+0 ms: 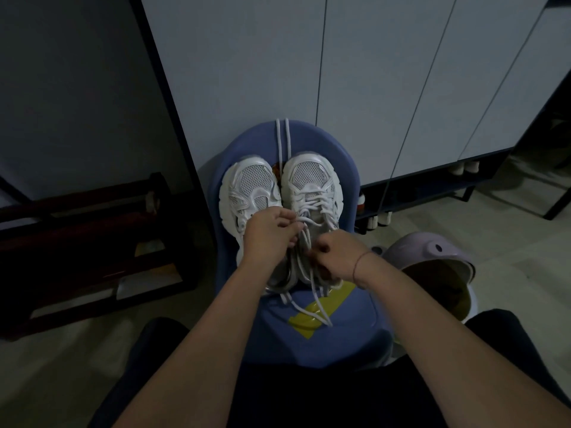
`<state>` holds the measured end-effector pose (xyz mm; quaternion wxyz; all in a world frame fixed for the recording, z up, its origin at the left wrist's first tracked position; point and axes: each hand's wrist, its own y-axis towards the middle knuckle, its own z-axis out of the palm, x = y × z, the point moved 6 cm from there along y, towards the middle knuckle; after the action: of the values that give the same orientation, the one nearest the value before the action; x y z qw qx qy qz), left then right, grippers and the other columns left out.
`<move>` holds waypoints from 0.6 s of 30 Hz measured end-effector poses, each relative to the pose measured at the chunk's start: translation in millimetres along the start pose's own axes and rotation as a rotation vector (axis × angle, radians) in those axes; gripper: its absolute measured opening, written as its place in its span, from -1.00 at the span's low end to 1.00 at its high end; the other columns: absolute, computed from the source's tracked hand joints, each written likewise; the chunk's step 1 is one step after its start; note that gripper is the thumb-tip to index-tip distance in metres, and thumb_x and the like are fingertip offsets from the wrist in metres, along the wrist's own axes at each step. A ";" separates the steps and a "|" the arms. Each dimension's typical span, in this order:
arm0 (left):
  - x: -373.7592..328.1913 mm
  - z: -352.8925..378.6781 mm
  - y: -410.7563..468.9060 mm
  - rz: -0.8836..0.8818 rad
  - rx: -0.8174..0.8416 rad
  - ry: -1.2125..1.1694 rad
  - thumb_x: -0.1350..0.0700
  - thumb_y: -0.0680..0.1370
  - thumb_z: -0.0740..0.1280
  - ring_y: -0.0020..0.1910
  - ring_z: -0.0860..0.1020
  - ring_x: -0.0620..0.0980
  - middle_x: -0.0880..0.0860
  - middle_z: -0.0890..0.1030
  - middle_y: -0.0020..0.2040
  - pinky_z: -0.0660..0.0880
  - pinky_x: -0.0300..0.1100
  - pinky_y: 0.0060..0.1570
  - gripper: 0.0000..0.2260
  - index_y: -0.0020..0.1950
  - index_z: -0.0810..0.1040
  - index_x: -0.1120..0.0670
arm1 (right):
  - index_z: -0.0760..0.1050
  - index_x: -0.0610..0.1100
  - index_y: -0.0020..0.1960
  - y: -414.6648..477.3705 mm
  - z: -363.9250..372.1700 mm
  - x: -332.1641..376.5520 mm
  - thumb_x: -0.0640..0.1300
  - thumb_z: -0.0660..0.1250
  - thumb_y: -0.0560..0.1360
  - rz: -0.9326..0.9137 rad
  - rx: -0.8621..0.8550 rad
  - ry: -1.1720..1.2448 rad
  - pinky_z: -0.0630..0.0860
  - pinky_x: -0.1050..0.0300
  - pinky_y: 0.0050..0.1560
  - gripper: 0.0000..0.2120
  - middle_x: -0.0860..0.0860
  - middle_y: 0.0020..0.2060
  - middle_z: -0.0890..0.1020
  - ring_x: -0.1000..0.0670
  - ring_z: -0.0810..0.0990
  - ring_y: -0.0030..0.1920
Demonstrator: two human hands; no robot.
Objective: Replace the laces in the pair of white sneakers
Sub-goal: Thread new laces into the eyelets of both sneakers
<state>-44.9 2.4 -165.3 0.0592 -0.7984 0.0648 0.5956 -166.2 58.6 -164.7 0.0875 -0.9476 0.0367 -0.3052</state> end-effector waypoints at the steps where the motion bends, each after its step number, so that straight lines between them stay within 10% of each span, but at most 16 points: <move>1: -0.1 -0.1 0.1 0.001 -0.001 0.000 0.25 0.50 0.45 -0.38 0.55 -0.11 0.01 0.62 -0.26 0.52 -0.32 -0.34 -0.89 -0.01 0.57 0.18 | 0.35 -0.11 -0.40 -5.2 4.5 -2.2 -0.13 0.26 0.56 0.019 0.101 0.077 0.31 0.28 -0.54 -0.64 -0.01 -0.52 0.43 0.14 0.38 -0.60; 13: -7.5 -0.6 -13.0 -0.070 -0.010 0.215 0.02 0.40 0.54 -0.19 0.61 -0.05 -0.01 0.62 -0.22 0.56 -0.13 -0.12 -0.79 -0.16 0.54 0.04 | 0.52 -0.12 -0.30 -9.9 15.2 -6.8 -0.17 0.40 0.47 0.040 0.264 0.755 0.32 0.23 -0.42 -0.82 0.02 -0.49 0.54 0.09 0.41 -0.52; 18: -4.6 -2.3 -21.3 -0.216 0.146 -0.005 0.30 0.45 0.48 -0.28 0.62 0.00 0.15 0.66 -0.21 0.56 -0.24 -0.31 -0.90 -0.15 0.61 0.15 | 0.58 -0.22 -0.12 -9.5 13.3 -14.1 -0.19 0.38 0.49 0.108 0.253 0.756 0.52 0.28 -0.38 -0.91 -0.07 -0.37 0.60 0.07 0.54 -0.44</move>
<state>-40.3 23.1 -159.8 0.1810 -0.7930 0.0215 0.5813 -169.7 71.6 -181.6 0.1999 -0.7468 0.0784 -0.6294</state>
